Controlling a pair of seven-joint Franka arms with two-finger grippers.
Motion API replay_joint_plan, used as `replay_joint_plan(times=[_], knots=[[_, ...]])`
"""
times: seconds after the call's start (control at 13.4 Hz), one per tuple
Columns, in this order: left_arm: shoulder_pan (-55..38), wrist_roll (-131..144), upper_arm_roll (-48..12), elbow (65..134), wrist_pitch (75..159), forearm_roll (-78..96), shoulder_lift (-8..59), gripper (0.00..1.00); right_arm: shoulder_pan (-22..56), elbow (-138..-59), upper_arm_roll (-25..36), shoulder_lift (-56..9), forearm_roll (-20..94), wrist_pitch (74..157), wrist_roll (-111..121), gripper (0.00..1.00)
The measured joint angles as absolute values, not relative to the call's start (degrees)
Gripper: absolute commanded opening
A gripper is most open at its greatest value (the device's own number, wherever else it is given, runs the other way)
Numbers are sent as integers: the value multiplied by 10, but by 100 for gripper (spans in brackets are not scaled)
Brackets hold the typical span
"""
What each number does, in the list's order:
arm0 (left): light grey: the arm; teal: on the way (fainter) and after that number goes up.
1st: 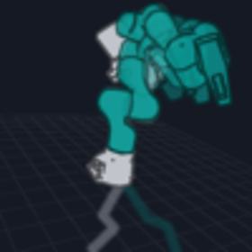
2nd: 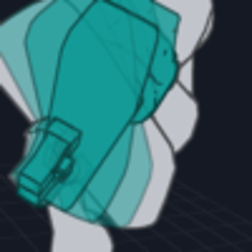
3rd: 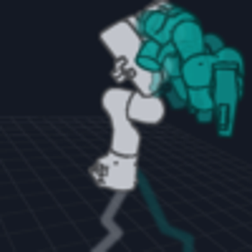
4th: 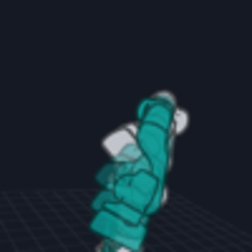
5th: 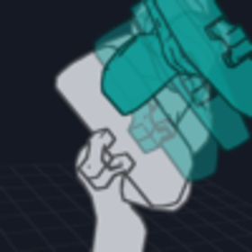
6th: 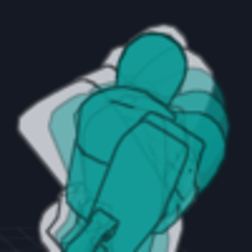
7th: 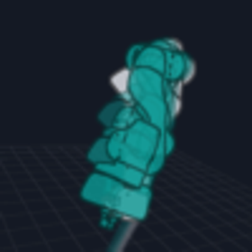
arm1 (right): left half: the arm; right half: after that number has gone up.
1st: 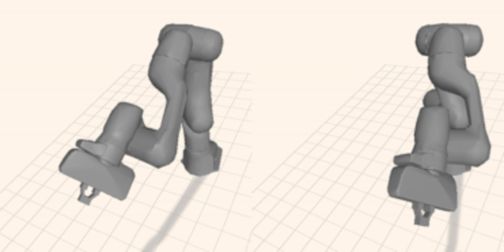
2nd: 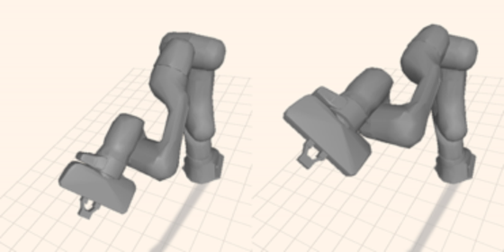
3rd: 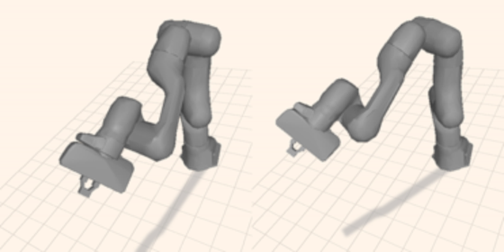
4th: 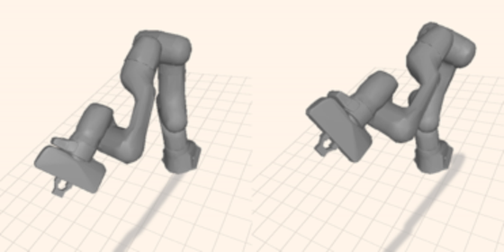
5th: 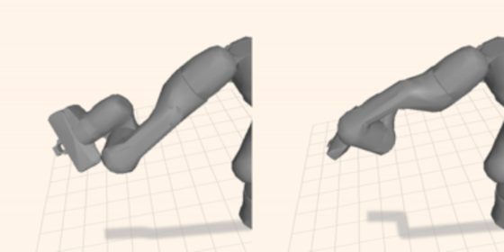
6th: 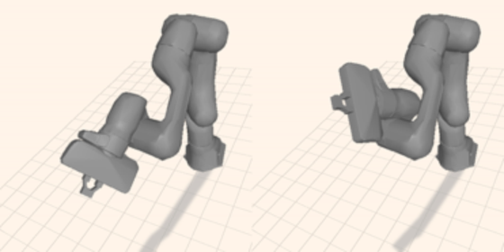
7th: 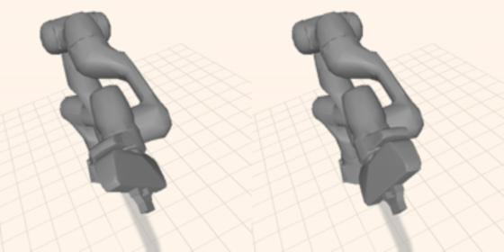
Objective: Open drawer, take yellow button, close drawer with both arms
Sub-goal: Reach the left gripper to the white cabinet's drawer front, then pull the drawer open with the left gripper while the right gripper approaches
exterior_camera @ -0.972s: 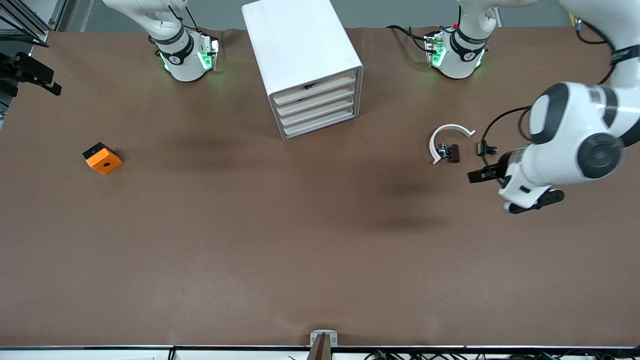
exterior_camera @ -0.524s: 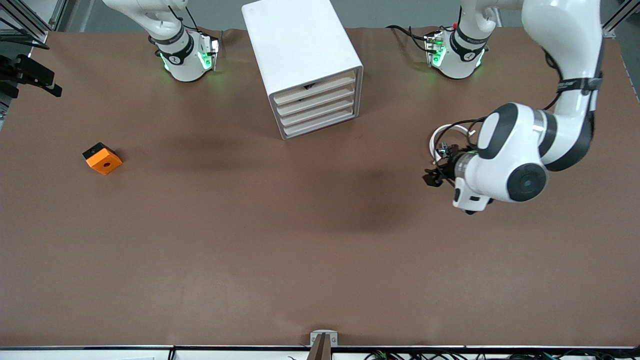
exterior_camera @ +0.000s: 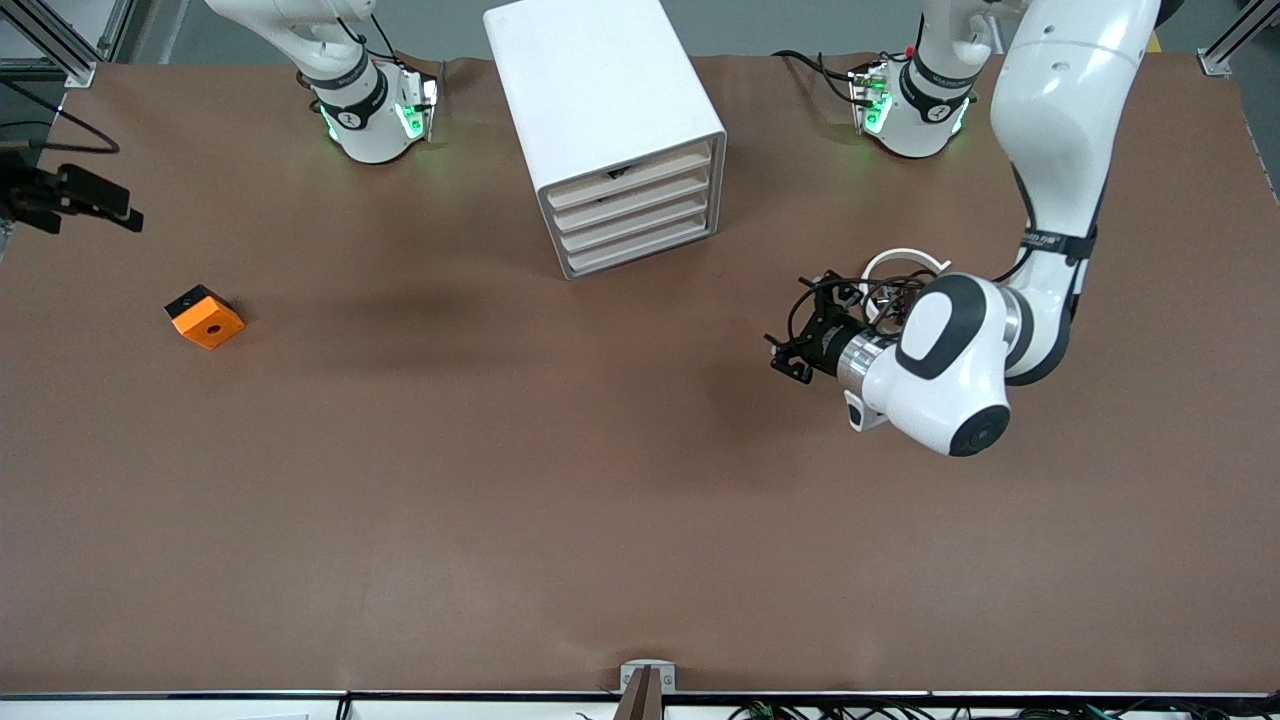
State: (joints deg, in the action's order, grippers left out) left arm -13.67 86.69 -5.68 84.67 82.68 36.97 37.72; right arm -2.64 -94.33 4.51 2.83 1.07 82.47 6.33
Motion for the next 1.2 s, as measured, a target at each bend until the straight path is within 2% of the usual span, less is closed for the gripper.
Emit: replay_joint_plan(times=[0.45,0.67,0.75,0.82,1.2], knots=[[-147,1108,-64,843,731,469,437,100,-56,-927,46,-45,10,846,64,100],[-165,1180,-78,856,682,469,444,100,-60,-920,46,-54,10,848,64,100],[-174,1201,-79,867,673,469,445,90,-60,-918,46,-54,10,848,63,100],[-185,1215,-79,878,666,469,446,85,-60,-917,46,-54,10,848,63,100],[-237,1240,-81,890,641,489,447,76,-59,-916,42,-54,11,847,1,100]])
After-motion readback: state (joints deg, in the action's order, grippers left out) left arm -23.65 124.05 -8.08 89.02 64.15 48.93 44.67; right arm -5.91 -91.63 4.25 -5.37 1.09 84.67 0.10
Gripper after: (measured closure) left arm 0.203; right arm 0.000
